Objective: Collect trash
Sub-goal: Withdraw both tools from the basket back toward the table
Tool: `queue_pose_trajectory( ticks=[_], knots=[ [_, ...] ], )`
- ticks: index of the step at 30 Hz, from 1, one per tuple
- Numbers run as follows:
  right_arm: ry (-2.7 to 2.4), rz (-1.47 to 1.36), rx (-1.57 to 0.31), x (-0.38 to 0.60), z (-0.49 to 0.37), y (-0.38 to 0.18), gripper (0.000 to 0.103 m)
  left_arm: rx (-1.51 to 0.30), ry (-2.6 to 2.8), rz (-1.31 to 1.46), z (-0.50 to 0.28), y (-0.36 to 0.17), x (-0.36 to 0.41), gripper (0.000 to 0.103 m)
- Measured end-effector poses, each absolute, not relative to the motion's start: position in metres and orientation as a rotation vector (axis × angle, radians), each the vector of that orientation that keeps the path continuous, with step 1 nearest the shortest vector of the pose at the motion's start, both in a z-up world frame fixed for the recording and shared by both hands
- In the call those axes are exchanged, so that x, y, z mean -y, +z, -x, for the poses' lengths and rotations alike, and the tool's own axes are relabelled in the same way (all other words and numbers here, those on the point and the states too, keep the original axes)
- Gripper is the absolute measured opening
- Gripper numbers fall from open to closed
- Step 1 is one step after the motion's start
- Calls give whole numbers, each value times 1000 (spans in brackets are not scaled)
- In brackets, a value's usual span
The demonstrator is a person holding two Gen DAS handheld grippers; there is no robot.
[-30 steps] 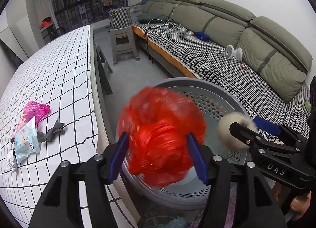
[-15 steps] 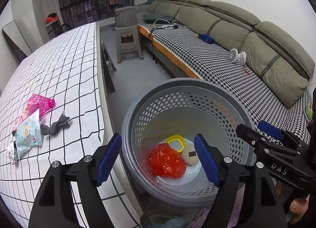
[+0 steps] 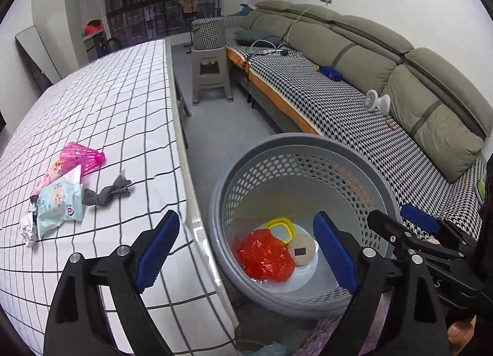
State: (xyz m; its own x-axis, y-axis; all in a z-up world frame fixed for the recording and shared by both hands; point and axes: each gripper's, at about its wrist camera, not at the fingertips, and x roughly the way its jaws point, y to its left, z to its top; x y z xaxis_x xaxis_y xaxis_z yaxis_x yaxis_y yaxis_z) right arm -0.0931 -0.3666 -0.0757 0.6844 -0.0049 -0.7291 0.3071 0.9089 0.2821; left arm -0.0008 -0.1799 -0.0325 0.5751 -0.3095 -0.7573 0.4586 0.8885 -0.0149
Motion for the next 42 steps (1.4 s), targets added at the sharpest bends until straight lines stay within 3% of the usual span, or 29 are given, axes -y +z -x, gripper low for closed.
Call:
queue_pose_trajectory(
  ticks=[22, 42],
  knots=[
    [47, -292, -753, 261, 42, -36, 76, -762, -190, -103, -12, 0, 62, 89],
    [228, -86, -830, 150, -30, -37, 76, -796, 43, 3, -30, -17, -64, 89]
  ],
)
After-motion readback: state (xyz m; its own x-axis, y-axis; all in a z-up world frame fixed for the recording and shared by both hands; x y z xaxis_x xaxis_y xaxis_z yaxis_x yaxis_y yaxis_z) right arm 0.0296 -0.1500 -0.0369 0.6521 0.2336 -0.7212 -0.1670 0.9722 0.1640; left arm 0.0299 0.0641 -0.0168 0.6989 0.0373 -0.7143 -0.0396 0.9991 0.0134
